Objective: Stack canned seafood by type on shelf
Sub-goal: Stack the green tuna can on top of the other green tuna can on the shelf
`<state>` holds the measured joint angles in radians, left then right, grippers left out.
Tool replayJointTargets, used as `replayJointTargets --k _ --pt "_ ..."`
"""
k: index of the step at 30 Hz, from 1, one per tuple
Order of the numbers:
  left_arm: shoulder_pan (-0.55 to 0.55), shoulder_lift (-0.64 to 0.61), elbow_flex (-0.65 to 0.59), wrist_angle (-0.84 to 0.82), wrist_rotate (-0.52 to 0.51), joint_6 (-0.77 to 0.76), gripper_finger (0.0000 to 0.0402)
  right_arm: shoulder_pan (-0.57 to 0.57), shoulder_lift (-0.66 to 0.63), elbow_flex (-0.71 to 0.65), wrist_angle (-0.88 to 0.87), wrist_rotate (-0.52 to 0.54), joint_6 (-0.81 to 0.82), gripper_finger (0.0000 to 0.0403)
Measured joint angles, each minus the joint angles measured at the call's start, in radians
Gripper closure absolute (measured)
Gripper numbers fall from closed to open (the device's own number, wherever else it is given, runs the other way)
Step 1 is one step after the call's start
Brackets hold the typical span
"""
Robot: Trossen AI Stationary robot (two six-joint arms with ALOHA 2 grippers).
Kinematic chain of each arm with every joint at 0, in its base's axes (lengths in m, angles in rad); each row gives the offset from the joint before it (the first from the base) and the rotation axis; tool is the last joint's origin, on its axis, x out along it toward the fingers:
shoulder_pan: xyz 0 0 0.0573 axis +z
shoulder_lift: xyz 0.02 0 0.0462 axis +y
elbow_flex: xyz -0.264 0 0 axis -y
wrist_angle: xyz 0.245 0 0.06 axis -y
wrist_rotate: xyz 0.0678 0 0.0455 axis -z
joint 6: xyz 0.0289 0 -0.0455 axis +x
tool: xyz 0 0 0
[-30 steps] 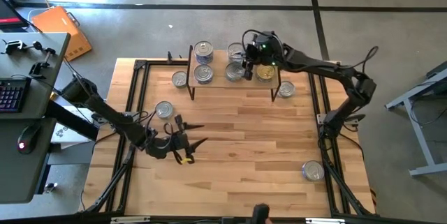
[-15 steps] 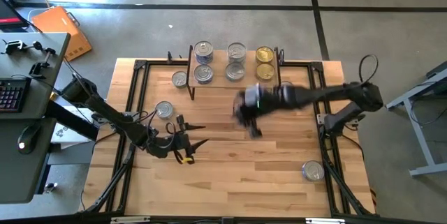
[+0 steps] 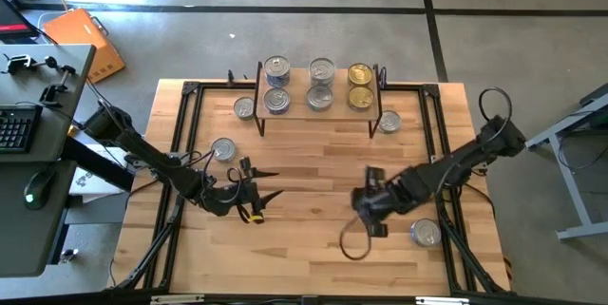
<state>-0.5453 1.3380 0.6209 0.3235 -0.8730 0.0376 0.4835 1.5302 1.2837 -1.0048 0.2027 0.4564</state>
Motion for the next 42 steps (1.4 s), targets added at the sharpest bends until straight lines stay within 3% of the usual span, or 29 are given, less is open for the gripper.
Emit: replayJointTargets --k 3,9,14,22,25,31,36,42 --pt "0.0 0.0 0.0 -0.006 0.0 0.0 0.0183 0.033 -0.023 -0.07 -0.113 -0.01 0.156 0.035" --pt "0.0 0.0 0.0 -0.009 0.0 0.0 0.0184 -0.033 -0.18 -0.318 -0.127 -0.016 0.328 0.0372" --pt "-0.001 0.0 0.0 -0.012 0.032 -0.006 0.0183 -0.174 -0.362 -0.513 -0.062 0.125 0.378 0.0397" --pt "-0.001 0.0 0.0 -0.013 0.063 -0.026 0.0183 -0.511 -0.623 -0.738 0.145 0.305 0.452 0.0402" --pt "0.0 0.0 0.0 -0.013 0.062 -0.026 0.0183 -0.651 -0.657 -0.805 0.297 0.295 0.327 0.0402" --pt "0.001 0.0 0.0 -0.012 0.06 -0.026 0.0183 -0.922 -0.654 -0.907 0.611 0.158 0.107 0.0403" --pt "0.001 0.0 0.0 -0.012 0.06 -0.034 0.0183 -1.074 -0.646 -0.923 0.648 0.147 0.033 0.0403" --pt "0.001 0.0 0.0 -0.01 0.06 -0.041 0.0183 -1.163 -0.639 -0.923 0.672 0.071 -0.096 0.0403"
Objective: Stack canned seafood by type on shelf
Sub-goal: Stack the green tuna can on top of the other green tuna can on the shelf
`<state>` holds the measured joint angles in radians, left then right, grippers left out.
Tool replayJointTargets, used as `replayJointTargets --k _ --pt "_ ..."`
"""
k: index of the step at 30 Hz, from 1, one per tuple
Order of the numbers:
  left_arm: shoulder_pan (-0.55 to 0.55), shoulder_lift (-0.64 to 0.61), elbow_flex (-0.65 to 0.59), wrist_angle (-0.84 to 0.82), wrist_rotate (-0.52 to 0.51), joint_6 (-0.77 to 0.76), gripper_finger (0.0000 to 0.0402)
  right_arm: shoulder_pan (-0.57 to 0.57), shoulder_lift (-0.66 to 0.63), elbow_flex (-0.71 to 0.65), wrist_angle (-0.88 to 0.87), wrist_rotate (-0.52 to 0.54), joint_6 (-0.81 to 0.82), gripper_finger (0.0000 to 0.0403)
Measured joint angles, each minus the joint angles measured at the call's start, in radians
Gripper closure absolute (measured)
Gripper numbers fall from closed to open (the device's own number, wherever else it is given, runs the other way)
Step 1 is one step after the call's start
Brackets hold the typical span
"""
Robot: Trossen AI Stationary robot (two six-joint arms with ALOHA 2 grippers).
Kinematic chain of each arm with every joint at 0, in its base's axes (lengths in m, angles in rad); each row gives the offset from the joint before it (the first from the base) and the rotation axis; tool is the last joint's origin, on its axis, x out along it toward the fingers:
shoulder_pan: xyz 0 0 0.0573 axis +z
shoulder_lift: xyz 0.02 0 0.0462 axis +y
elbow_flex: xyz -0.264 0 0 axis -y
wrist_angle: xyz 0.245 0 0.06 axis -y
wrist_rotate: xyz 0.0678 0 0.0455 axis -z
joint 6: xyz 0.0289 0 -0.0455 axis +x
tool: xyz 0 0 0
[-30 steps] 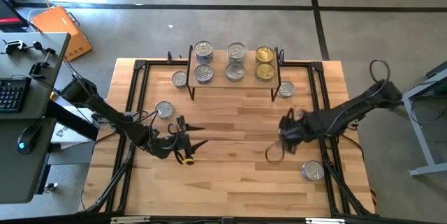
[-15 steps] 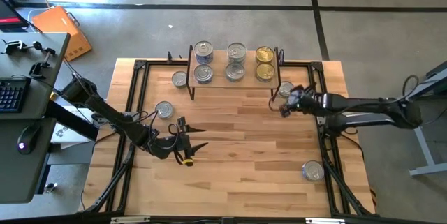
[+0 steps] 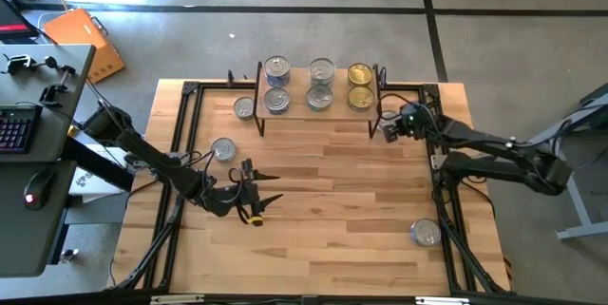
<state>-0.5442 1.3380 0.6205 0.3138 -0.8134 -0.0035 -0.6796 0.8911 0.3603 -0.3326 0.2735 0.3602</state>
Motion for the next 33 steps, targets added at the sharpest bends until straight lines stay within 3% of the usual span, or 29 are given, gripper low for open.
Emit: replayJointTargets --k 9,20,27,33 --pt "-0.001 0.0 0.0 0.0 0.0 -0.019 0.0183 -0.06 0.089 0.0 0.048 -0.03 -0.119 0.0403" --pt "-0.001 0.0 0.0 -0.003 0.0 -0.011 0.0183 -0.019 0.17 0.007 -0.005 -0.072 -0.172 0.0403" --pt "-0.001 0.0 0.0 -0.003 0.0 -0.013 0.0183 0.087 0.148 0.008 -0.11 -0.063 0.106 0.0403" --pt "0.0 0.0 0.0 -0.003 0.0 -0.021 0.0183 0.272 0.144 0.006 -0.102 -0.119 0.352 0.0403"
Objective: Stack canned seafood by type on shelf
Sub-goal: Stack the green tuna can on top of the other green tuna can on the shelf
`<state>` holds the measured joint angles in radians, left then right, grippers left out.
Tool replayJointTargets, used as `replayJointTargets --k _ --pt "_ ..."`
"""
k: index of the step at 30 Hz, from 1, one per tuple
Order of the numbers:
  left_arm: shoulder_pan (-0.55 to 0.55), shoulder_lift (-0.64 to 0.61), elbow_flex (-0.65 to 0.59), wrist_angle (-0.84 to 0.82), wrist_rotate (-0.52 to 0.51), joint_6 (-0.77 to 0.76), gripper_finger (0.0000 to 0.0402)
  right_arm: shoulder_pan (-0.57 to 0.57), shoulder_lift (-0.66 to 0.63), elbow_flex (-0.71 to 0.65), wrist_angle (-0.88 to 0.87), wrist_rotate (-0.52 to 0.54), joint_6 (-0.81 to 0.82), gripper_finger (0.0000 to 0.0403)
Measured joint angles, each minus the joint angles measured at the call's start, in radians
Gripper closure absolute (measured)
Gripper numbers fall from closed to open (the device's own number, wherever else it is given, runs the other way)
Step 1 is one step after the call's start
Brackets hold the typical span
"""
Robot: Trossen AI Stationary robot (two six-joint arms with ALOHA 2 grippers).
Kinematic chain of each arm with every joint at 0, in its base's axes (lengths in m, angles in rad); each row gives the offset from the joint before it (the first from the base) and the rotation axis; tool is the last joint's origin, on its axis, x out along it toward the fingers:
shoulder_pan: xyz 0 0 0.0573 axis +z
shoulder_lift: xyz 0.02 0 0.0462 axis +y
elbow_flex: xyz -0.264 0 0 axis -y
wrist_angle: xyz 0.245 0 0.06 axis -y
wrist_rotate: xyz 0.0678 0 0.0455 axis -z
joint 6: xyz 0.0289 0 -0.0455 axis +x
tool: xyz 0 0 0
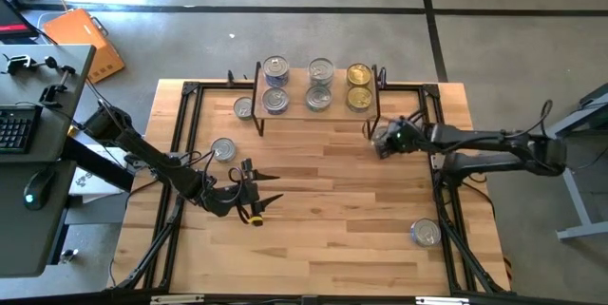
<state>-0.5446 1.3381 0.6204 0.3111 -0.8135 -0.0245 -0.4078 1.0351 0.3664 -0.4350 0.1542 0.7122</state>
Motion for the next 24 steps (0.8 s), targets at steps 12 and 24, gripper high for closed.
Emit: replayJointTargets --k 12,24 --pt "0.0 0.0 0.0 0.0 0.0 -0.027 0.0183 0.501 0.034 0.025 0.121 0.035 0.334 0.0403" --pt "0.0 0.0 0.0 0.007 0.0 -0.027 0.0183 0.708 0.535 0.116 0.883 0.249 0.257 0.0403"
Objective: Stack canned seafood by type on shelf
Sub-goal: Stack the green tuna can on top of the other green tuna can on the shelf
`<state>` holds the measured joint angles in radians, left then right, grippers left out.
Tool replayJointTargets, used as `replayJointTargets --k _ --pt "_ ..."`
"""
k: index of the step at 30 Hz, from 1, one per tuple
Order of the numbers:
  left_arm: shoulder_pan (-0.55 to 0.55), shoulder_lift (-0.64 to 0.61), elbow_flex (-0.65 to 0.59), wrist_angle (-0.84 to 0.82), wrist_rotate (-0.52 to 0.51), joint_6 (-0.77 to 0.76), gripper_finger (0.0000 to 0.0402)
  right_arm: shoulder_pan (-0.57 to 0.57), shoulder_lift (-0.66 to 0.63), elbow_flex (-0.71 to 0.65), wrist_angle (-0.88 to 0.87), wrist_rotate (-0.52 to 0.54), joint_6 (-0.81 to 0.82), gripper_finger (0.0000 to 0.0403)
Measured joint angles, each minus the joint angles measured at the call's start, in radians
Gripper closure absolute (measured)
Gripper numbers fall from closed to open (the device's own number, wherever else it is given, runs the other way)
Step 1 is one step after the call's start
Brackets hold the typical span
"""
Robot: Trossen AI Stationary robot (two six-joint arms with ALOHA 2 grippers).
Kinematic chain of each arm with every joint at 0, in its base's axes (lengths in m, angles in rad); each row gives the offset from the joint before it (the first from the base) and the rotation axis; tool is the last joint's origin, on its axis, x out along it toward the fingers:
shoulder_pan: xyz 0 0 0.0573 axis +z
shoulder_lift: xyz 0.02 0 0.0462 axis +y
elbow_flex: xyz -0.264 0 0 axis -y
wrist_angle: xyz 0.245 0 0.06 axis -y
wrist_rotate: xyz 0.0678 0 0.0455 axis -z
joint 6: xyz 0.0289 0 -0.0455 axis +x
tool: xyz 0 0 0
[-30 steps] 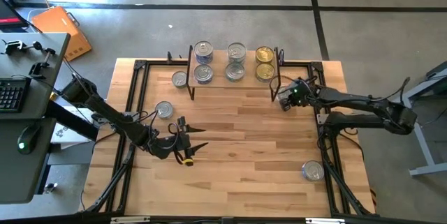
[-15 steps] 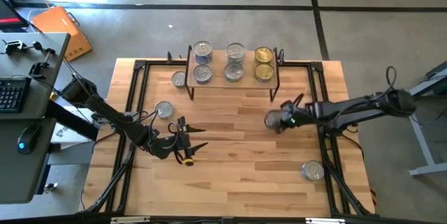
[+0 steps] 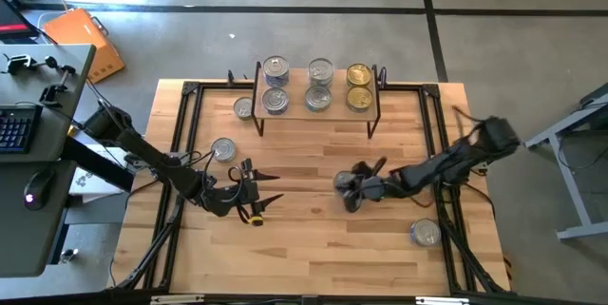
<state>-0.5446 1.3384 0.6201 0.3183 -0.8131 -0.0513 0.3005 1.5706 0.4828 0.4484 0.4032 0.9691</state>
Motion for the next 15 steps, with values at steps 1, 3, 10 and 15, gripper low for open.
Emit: replayJointTargets --k 1,3,10,15 --pt "0.0 0.0 0.0 0.001 0.0 0.0 0.0183 0.001 0.036 0.035 0.056 0.016 -0.078 0.0403" --pt "0.0 0.0 0.0 0.001 0.0 -0.001 0.0183 0.001 0.089 0.111 0.125 0.034 -0.234 0.0403" --pt "0.0 0.0 0.0 -0.002 0.024 -0.02 0.0183 0.013 0.065 0.337 -0.045 0.039 -0.767 0.0403" --pt "0.0 0.0 0.0 -0.007 0.026 -0.035 0.0183 0.022 -0.034 0.47 -0.504 0.026 -0.861 0.0402"
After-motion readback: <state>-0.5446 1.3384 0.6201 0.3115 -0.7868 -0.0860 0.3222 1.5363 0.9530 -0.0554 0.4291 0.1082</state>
